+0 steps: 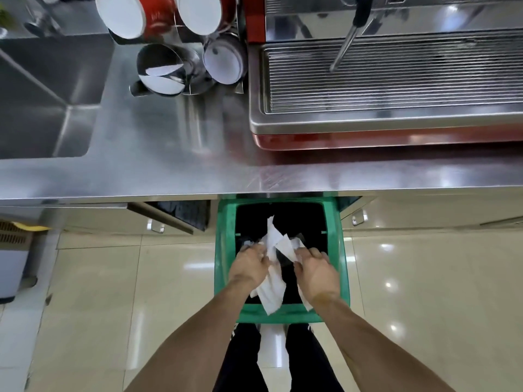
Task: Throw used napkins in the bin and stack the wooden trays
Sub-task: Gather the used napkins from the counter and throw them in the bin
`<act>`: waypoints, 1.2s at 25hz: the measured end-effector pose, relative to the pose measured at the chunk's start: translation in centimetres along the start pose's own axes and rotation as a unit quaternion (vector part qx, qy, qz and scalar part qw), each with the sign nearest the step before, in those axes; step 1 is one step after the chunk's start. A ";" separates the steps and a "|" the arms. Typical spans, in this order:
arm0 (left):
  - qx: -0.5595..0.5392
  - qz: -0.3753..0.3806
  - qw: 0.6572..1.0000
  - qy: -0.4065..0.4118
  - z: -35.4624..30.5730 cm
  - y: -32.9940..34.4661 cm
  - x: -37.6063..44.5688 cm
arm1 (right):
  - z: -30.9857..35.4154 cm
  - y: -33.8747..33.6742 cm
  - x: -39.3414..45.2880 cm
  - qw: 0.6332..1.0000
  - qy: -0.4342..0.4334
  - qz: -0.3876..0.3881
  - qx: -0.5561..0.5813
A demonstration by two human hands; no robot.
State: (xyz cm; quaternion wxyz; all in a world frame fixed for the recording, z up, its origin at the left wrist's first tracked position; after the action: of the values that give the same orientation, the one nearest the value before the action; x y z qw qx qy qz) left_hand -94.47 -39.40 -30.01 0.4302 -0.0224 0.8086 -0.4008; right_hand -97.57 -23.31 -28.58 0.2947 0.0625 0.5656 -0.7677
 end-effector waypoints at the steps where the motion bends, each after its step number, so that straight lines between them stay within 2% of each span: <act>1: -0.008 0.001 1.000 -0.005 0.0 -0.1 0.1 | 0.0 0.1 0.3 1.000 0.006 0.012 0.011; 5: 0.015 0.017 0.999 -0.026 0.4 -1.0 -0.5 | 0.1 -0.1 0.3 0.998 0.017 0.062 -0.006; 9: 0.016 0.047 0.998 -0.035 1.2 -2.5 -1.7 | 0.5 -1.9 -0.4 0.993 -0.009 0.105 -0.053; 14: 0.020 0.064 0.997 -0.029 2.0 -5.5 -3.8 | 1.9 -5.4 -1.2 0.984 -0.047 0.127 -0.116; 18: 0.050 0.045 0.998 -0.004 1.6 -9.0 -5.8 | 3.3 -8.9 -1.8 0.976 -0.094 0.134 -0.142; 24: 0.084 -0.053 0.994 0.051 1.0 -14.4 -10.0 | 5.5 -15.4 -2.3 0.963 -0.204 0.039 -0.172; 30: 0.117 -0.233 0.962 0.082 1.5 -18.3 -15.8 | 7.3 -21.6 -4.1 0.915 -0.342 -0.083 -0.199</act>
State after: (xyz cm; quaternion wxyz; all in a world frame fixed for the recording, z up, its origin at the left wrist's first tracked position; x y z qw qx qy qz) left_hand -89.11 -46.67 -7.53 0.2568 -0.1271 0.7606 -0.5825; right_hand -103.80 -24.32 -6.36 0.4119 -0.3106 0.5747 -0.6353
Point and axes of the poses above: each hand's wrist, its own x-axis towards the middle knuckle, its own y-axis out of the palm, z = x × y, the point moved 2 cm from there along x, towards the middle knuckle, and after that the axes turned 6 degrees about -y, right-handed, at the moved point
